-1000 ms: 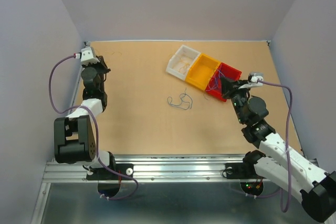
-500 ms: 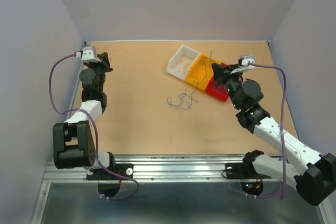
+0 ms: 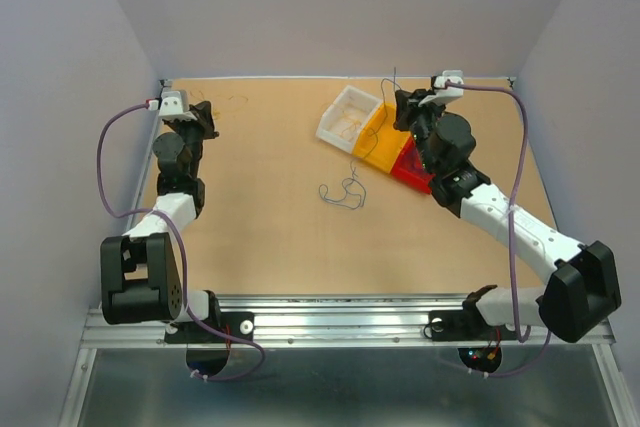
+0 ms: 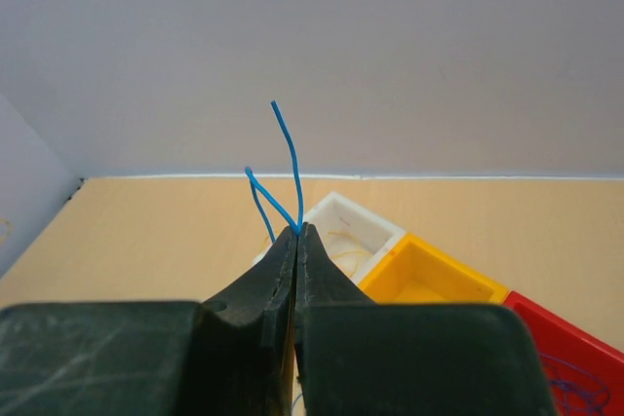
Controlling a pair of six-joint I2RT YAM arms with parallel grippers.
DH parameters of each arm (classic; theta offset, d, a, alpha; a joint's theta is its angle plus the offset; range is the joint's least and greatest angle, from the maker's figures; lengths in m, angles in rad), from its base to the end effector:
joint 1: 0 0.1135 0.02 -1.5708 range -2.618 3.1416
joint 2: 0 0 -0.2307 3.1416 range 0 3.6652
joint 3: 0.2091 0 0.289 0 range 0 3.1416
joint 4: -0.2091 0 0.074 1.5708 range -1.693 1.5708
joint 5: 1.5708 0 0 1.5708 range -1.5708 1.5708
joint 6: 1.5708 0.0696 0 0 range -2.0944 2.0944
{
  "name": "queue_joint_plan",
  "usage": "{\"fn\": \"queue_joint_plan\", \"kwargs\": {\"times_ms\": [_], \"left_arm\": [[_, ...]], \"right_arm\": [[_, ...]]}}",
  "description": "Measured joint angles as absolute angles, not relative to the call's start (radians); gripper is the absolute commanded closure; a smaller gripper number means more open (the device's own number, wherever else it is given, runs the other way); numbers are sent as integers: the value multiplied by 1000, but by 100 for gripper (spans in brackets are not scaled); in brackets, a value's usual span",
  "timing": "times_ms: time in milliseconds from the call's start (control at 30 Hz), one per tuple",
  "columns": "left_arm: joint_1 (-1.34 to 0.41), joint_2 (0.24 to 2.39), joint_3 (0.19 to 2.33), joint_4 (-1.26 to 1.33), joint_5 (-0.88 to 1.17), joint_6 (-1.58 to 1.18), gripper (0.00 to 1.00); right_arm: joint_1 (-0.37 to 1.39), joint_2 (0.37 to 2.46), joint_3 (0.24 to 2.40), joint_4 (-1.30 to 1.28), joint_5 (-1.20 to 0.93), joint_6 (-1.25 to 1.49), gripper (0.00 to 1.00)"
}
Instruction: Untangle the cables
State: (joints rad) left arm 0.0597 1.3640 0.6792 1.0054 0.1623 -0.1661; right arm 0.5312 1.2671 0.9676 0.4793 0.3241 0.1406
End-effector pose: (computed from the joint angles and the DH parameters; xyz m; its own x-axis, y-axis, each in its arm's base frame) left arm 0.3650 0.0105 0.2519 0.2947 -0.1458 -0.9444 0.1449 0.9837 -0.1067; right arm 0.3359 0.1716 0.3326 0.1232 0.2265 -0.9662 -0.2296 0.9537 0.1943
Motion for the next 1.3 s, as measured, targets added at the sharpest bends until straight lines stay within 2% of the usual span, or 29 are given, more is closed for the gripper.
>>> {"fn": "queue_joint_plan", "kwargs": {"times_ms": [533,767,1300], "left_arm": [[58,1356,671,1008,184,-167,100],[56,1356,667,1013,194,-167,100],[50,1328,662,1015,207,-167,100]], "right_arm": [[464,1408,1151,446,508,104,99],[388,1426,1153,422,469,145,99],[386,1504,1040,351,287,257,99]]}}
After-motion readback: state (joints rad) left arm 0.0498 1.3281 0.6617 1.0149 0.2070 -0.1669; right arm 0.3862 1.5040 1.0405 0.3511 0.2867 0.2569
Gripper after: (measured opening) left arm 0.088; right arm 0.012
